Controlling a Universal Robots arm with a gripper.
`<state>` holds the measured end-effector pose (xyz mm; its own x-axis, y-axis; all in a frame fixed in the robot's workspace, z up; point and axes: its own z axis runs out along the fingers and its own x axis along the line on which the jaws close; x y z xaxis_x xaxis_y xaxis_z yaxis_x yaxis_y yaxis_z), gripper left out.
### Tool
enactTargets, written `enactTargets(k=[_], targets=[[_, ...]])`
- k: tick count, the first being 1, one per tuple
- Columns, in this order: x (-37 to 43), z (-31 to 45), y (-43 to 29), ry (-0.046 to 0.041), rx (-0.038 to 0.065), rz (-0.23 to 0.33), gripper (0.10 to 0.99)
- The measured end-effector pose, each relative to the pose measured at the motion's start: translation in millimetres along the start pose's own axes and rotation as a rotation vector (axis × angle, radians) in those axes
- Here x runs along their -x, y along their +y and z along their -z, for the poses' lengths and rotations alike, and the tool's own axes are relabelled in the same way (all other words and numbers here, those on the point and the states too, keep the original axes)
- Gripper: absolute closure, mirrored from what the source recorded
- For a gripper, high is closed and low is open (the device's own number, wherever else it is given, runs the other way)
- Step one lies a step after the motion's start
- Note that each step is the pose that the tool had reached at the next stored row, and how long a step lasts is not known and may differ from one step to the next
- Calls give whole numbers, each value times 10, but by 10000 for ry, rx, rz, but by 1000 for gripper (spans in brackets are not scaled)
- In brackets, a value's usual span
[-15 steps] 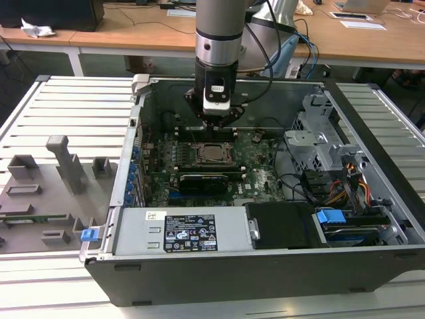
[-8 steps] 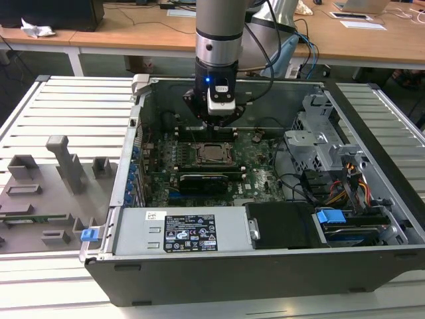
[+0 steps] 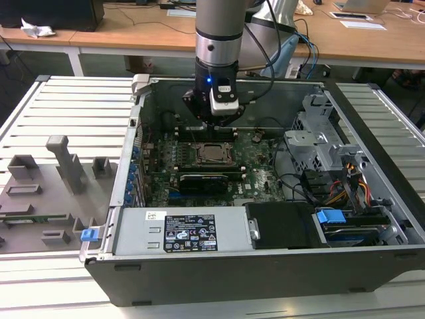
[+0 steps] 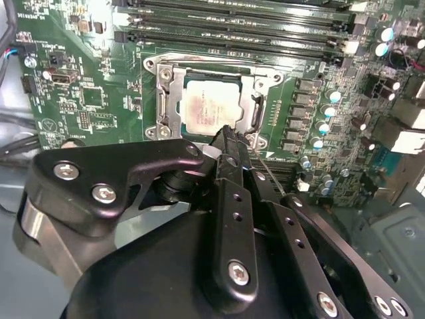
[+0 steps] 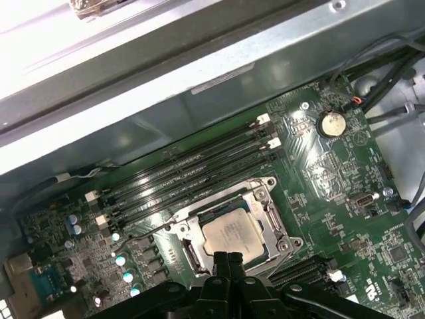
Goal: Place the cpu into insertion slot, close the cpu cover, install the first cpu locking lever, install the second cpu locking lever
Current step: 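Install the first cpu locking lever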
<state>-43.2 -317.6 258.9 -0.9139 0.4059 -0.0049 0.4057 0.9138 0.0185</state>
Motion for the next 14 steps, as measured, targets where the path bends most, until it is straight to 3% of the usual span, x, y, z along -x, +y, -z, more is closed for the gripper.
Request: enactTargets(k=[6,14], targets=[[0,0,0,8,2,482,980],[0,-1,0,32,7,1698,980]])
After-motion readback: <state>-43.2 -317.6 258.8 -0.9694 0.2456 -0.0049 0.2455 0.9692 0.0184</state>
